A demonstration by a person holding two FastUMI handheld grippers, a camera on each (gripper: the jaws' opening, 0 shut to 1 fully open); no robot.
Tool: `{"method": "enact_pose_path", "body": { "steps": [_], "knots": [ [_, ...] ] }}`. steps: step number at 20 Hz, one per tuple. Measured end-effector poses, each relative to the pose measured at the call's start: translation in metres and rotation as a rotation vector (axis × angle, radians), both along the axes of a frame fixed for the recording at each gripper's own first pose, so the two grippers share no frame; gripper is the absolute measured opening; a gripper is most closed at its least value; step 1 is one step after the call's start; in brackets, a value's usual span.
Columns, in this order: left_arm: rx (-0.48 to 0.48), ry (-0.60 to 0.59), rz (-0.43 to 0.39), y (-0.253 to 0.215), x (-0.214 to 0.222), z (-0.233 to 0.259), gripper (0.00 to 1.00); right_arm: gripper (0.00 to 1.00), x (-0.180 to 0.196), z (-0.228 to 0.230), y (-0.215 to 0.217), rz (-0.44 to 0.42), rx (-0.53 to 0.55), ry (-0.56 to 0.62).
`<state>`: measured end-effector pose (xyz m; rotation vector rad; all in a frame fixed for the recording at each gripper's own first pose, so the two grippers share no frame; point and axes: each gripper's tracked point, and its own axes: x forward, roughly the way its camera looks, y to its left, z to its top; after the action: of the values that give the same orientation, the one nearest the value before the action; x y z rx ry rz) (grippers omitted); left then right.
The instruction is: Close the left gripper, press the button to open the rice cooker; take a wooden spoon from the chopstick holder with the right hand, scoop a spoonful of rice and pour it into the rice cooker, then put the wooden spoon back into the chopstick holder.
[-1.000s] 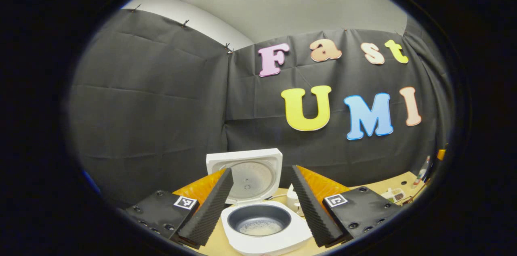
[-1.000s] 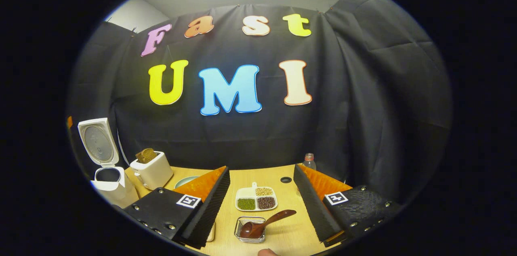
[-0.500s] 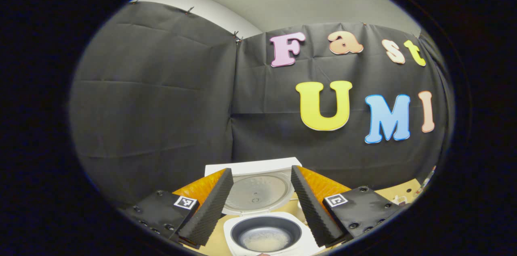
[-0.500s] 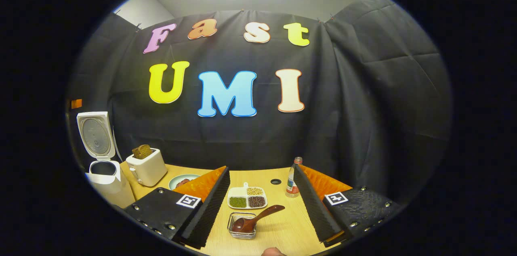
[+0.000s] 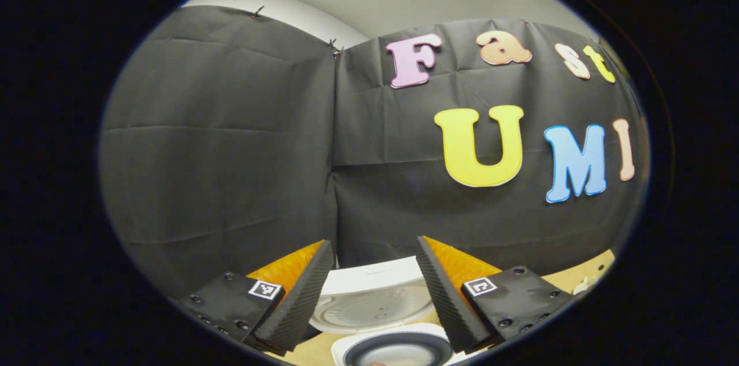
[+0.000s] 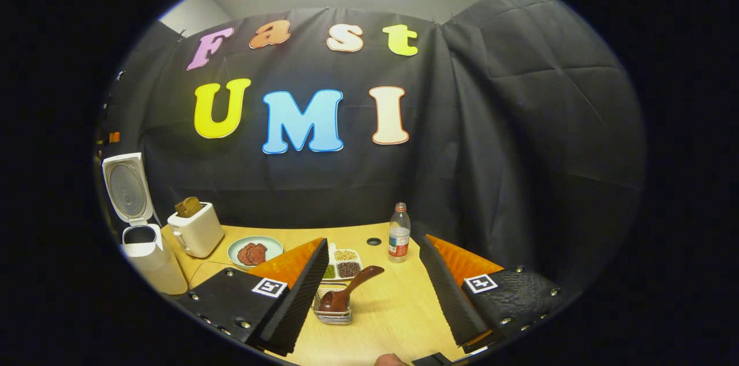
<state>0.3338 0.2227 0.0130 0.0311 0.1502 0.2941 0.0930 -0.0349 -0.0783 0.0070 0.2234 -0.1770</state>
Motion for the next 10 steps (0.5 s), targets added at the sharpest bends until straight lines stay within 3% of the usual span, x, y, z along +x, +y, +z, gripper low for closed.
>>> {"method": "enact_pose_path", "body": {
  "steps": [3, 10],
  "knots": [
    [-0.024, 0.025, 0.003, 0.009, 0.022, -0.009, 0.96, 0.96, -0.012, -0.005, -0.005, -0.031, 0.009, 0.013],
    [-0.181, 0.087, -0.001, 0.019, 0.053, -0.048, 0.98, 0.96, -0.030, -0.009, -0.009, -0.057, -0.022, 0.034]
  ]
}}
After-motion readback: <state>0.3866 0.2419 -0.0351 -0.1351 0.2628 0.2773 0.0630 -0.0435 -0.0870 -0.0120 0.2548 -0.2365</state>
